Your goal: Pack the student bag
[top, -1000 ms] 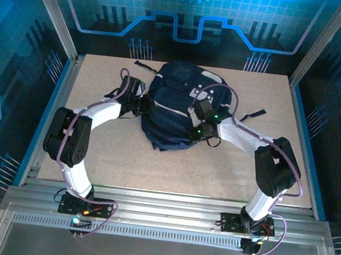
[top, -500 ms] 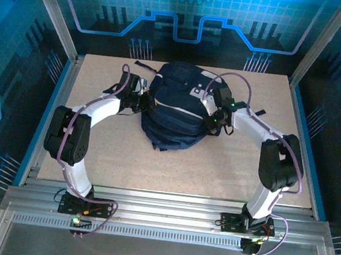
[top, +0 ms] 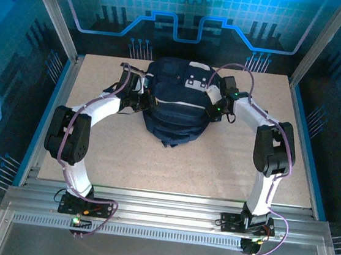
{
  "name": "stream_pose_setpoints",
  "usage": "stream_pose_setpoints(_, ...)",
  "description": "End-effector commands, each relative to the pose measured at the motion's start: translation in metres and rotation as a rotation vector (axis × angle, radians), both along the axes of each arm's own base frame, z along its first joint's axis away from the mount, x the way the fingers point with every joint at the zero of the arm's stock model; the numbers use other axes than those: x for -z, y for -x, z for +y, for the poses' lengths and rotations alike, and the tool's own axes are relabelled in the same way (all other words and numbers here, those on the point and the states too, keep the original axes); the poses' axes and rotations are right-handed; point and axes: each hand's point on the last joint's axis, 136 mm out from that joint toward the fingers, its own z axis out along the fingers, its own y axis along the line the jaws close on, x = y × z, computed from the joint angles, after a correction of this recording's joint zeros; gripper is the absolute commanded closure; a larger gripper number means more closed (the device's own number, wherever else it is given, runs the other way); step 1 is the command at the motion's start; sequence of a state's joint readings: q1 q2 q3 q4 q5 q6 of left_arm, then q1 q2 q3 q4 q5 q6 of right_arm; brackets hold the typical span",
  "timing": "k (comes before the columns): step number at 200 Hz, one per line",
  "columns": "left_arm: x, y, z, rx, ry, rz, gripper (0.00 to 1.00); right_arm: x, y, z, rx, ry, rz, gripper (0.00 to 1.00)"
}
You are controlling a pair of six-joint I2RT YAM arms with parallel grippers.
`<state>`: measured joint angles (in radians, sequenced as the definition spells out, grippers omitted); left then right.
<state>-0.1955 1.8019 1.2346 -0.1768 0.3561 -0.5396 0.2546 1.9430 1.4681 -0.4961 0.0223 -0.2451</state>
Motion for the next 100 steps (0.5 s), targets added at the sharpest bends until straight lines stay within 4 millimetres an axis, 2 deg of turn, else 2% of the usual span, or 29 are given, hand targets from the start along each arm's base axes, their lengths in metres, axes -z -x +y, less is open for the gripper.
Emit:
stream_pose_setpoints(1, -0.021, -0.009, 0.018, -0.026, 0.003, -0.056, 1.0, -0.029, -0.006, -0.029, 0.159, -0.088, -0.05, 0.51)
stream_pose_setpoints(6, -0.023, -0.009, 0.018, -0.026, 0.012, -0.06, 1.0, -0.035, -0.003, -0.027, 0.167, -0.113, -0.06, 0.43)
stream_pose_setpoints(11, -0.025, -0.007, 0.017, -0.028, 0.018, -0.062, 0.87, -0.041, -0.001, -0.026, 0.178, -0.135, -0.077, 0.36)
stream_pose_setpoints(22, -0.032, -0.004, 0.018, -0.041, 0.019, -0.079, 0.47, -0.052, 0.006, -0.027, 0.213, -0.172, -0.119, 0.14)
stream_pose_setpoints(25, -0.034, -0.003, 0.02, -0.048, 0.015, -0.083, 0.34, -0.055, 0.008, -0.029, 0.225, -0.178, -0.131, 0.11)
stream_pose_setpoints(30, -0.036, -0.001, 0.022, -0.058, 0.007, -0.094, 0.06, -0.06, 0.012, -0.032, 0.244, -0.186, -0.152, 0.09)
stream_pose_setpoints(32, -0.038, -0.001, 0.023, -0.064, 0.003, -0.101, 0.02, -0.061, 0.014, -0.033, 0.254, -0.187, -0.158, 0.09)
stream_pose_setpoints(51, -0.048, 0.008, 0.041, -0.118, -0.073, -0.159, 0.01, -0.065, 0.03, -0.052, 0.339, -0.175, -0.223, 0.07)
stream_pose_setpoints(70, -0.054, 0.017, 0.066, -0.174, -0.208, -0.234, 0.01, -0.054, 0.042, -0.078, 0.431, -0.119, -0.3, 0.07)
stream_pose_setpoints(84, -0.053, 0.024, 0.092, -0.225, -0.355, -0.262, 0.01, -0.048, 0.047, -0.095, 0.464, -0.071, -0.361, 0.08)
stream_pose_setpoints(88, -0.055, 0.026, 0.1, -0.234, -0.408, -0.274, 0.01, -0.037, 0.053, -0.101, 0.478, -0.049, -0.359, 0.08)
stream_pose_setpoints(100, -0.054, 0.034, 0.124, -0.281, -0.549, -0.284, 0.01, -0.03, 0.057, -0.114, 0.506, -0.031, -0.406, 0.07)
